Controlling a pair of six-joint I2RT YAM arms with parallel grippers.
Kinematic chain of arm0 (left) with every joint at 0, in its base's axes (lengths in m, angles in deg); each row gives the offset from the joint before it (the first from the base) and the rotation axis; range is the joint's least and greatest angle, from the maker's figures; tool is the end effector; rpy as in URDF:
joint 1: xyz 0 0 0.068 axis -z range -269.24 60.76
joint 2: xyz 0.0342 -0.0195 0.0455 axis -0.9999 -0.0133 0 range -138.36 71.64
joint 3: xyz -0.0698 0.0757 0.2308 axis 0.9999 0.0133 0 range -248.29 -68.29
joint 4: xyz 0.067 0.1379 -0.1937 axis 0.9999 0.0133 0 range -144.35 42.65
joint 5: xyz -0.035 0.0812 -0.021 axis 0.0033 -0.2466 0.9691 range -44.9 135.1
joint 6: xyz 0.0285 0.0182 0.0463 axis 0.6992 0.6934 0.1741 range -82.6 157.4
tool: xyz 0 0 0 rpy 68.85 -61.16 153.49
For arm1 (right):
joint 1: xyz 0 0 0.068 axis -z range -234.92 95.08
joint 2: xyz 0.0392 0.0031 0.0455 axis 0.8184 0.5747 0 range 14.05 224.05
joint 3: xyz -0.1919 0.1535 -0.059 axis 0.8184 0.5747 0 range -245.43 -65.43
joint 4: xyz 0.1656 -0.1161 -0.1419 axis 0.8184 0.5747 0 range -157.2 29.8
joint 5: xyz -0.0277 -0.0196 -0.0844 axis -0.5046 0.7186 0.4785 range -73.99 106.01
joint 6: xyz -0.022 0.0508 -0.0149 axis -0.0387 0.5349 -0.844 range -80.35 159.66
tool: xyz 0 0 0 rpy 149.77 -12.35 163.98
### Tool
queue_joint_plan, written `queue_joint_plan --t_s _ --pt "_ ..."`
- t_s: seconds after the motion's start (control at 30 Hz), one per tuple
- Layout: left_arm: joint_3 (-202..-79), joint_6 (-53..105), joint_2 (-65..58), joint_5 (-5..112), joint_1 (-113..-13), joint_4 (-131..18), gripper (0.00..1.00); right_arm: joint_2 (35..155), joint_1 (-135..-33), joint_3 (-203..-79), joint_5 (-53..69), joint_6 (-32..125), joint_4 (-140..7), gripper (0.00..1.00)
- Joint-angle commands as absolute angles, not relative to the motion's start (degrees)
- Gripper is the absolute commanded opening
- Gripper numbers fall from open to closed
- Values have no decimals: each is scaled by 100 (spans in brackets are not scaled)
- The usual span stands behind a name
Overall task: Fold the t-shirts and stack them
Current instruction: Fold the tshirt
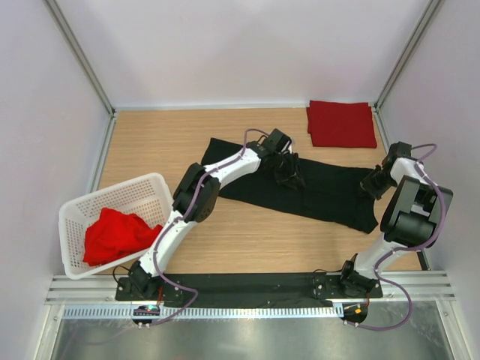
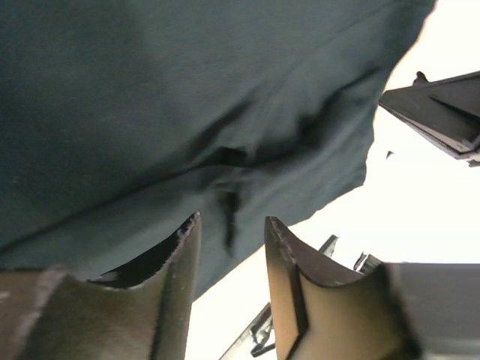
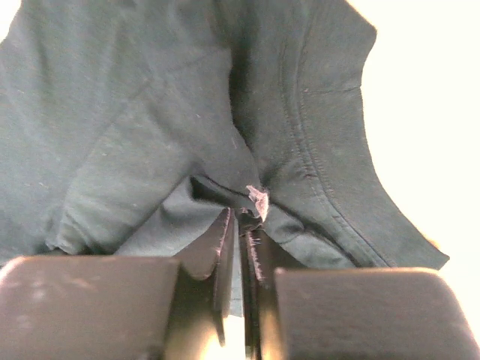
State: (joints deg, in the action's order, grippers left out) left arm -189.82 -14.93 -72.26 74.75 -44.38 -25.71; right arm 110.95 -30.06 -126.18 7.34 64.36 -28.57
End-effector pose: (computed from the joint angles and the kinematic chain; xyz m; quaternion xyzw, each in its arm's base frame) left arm 0.3547 -0.3812 0.1401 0.0258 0.9149 -0.4016 0.0325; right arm 0.2747 -0.1207 0.1578 0.4052 0.9015 0.0747 0.1321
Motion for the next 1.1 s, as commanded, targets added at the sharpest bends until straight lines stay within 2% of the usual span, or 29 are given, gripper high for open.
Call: queue_joint_plan --t_s 0.0,0.07,0.27,0.37,0.47,0.67,1.07 --pt "-19406 -1164 -6926 7613 -4476 -1929 43 10942 -2996 -13151 1064 6303 -2363 17" --pt "-19301 -1050 -6585 7621 -4494 -1815 44 10871 -3022 -13284 1161 6338 -2186 25" --pt "-18274 -304 -5415 7132 -4800 -1384 47 10546 -3522 -13618 1354 6496 -1729 43" --pt "-17649 22 -4633 6884 -5177 -1077 49 10527 -4224 -13706 1512 6943 -1763 47" --pt "-17113 32 -3947 7032 -5625 -856 50 10790 -5270 -13943 1864 7487 -2025 48" --pt "-16006 93 -2532 6857 -6154 -751 52 11924 -6860 -15278 2373 7981 -2062 49" --pt "-14713 242 -976 6497 -6910 -461 53 15018 -8445 -19065 3648 8658 -1817 48"
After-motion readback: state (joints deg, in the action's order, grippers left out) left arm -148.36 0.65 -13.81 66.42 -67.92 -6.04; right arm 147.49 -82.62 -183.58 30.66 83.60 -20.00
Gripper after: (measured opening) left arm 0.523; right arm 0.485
